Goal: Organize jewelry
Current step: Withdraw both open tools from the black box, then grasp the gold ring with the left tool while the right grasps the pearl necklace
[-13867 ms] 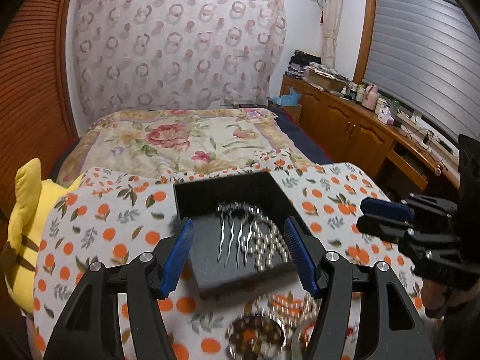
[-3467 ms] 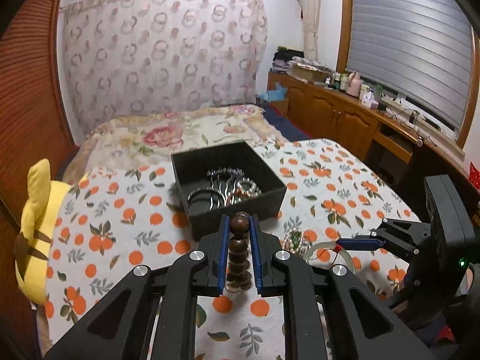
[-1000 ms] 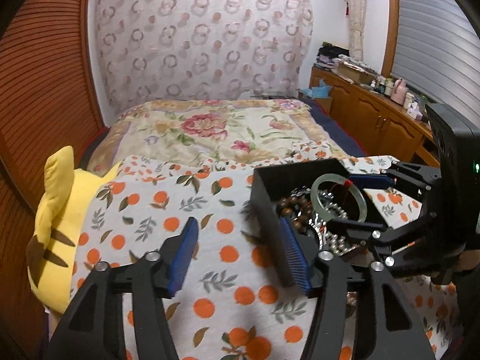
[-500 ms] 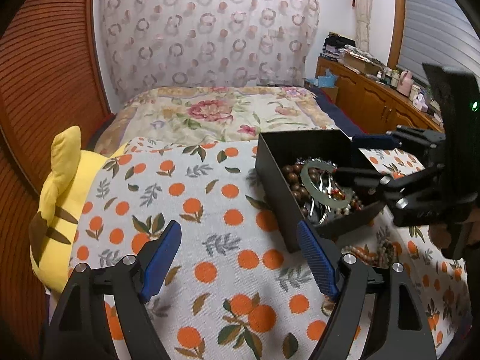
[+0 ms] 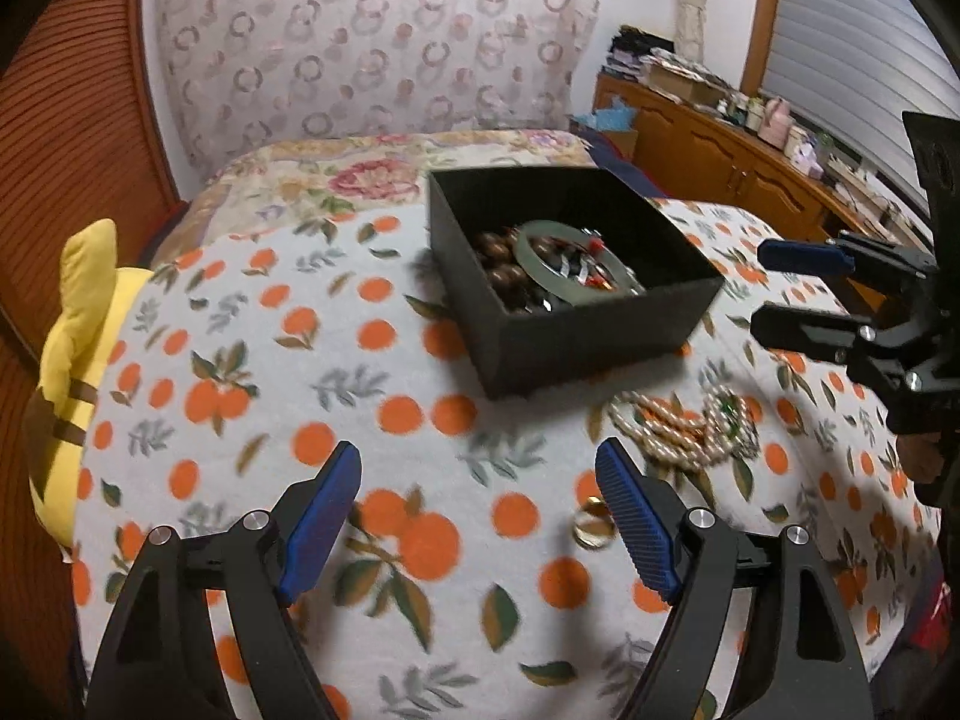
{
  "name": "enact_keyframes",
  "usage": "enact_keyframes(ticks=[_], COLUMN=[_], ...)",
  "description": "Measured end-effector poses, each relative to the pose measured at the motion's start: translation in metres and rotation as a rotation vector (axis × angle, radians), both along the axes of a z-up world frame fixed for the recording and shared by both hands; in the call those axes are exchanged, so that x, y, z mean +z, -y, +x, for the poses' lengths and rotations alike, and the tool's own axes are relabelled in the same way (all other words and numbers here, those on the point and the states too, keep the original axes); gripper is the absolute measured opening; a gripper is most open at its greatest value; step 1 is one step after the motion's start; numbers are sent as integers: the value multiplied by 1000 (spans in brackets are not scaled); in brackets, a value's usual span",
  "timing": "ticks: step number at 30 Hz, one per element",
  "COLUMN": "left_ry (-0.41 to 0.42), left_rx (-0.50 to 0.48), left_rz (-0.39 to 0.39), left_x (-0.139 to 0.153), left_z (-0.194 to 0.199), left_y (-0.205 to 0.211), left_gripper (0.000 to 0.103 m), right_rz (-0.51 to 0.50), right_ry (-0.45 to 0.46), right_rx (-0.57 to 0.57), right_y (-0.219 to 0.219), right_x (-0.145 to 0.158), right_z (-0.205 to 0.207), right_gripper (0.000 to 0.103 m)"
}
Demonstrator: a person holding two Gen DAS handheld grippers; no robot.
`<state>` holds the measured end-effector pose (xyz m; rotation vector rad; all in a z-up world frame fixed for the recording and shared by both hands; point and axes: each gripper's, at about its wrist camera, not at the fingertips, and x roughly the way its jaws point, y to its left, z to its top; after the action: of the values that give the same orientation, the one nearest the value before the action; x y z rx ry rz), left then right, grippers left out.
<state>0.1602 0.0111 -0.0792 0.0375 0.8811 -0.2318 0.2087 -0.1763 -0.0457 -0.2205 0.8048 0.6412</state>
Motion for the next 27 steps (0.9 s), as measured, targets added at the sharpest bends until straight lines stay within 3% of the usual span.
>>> enact_keyframes(ticks=[14, 19, 26, 27], left_ry=[-48, -63, -54, -51], left_rx=[-93, -121, -127, -129], left_rz=[-7, 15, 28, 30], left_x=[-13, -17, -19, -19], left_z=[-6, -5, -7, -7], left_y=[32, 42, 42, 43], left_gripper=[77, 59, 46, 37], right_rz=[-23, -41, -50, -50], right_ry=[-88, -103, -107, -107], right_rx=[-17, -12, -2, -2], right_y=[14, 12, 7, 7], right_x=[-36, -45, -49, -48], right_z=[-34, -37, -38, -37], right_gripper=[70, 70, 70, 70])
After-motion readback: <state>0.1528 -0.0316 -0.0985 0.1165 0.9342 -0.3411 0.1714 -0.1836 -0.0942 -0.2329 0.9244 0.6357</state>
